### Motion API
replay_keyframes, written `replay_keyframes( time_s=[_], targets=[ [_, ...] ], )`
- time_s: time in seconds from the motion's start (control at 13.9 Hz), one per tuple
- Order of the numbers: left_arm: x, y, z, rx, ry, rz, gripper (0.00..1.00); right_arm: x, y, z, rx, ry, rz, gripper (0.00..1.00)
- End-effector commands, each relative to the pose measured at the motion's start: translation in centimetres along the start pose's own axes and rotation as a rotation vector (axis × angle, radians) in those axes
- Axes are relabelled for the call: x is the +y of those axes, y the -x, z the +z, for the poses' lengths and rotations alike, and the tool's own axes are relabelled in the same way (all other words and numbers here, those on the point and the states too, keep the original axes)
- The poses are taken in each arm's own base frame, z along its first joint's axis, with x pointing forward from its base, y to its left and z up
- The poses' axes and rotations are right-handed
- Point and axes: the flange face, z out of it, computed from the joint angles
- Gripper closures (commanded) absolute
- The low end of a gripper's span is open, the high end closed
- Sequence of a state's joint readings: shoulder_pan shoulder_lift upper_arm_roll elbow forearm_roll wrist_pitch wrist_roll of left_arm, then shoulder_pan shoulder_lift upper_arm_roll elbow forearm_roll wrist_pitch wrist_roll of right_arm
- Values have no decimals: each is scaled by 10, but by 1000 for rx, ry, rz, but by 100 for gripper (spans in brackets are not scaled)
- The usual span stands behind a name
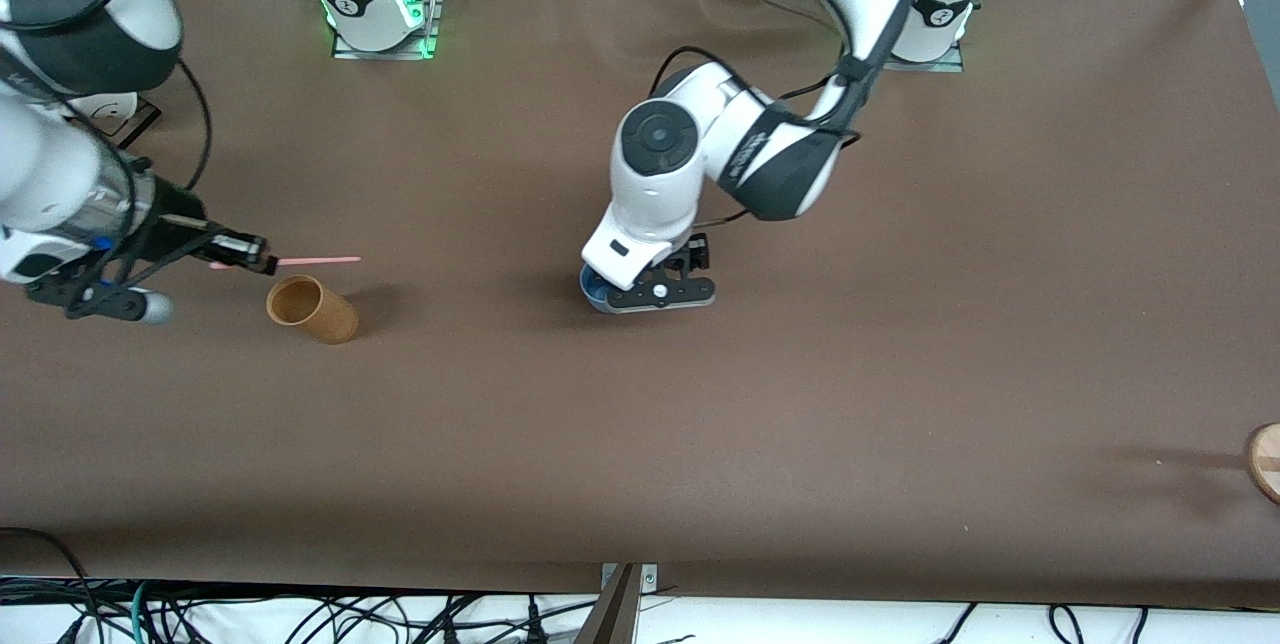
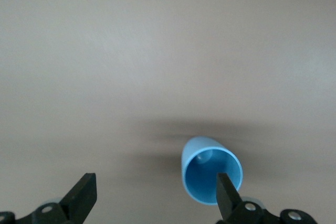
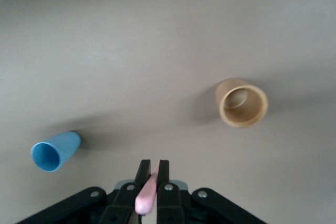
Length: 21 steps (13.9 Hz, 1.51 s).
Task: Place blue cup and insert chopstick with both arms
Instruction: 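Release the blue cup with the left gripper while the right gripper carries the chopstick over, then lower the pink chopstick into the blue cup and open the right gripper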
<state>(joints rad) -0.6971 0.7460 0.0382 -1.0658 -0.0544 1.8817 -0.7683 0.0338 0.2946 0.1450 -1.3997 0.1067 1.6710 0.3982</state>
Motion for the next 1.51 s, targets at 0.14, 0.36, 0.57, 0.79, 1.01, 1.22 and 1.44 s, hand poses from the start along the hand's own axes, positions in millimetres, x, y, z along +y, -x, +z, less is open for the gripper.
replay_keyframes(
  time_s=[0.14,0.36,0.57,0.79,1.01,1.22,1.44],
  targets=[
    [-99,-51,-107,30,42,-73,0,-112,53,31,50,32,41,100],
    [-171,-74,-144,10,27,-26,0,-175,82,60,94,16,99,100],
    [-247,-88,-170,-16,15,59,0,-221,113,92,137,28,143,100],
    [-320,-94,-197,-44,31,80,0,-252,134,122,161,16,138,100],
    [-386,-88,-217,-63,13,158,0,-268,137,141,237,13,116,100],
    [-437,-69,-223,-104,2,125,0,-278,140,164,249,15,114,100],
    [-470,-43,-222,-135,-7,66,0,-274,144,180,234,38,108,100]
  ],
)
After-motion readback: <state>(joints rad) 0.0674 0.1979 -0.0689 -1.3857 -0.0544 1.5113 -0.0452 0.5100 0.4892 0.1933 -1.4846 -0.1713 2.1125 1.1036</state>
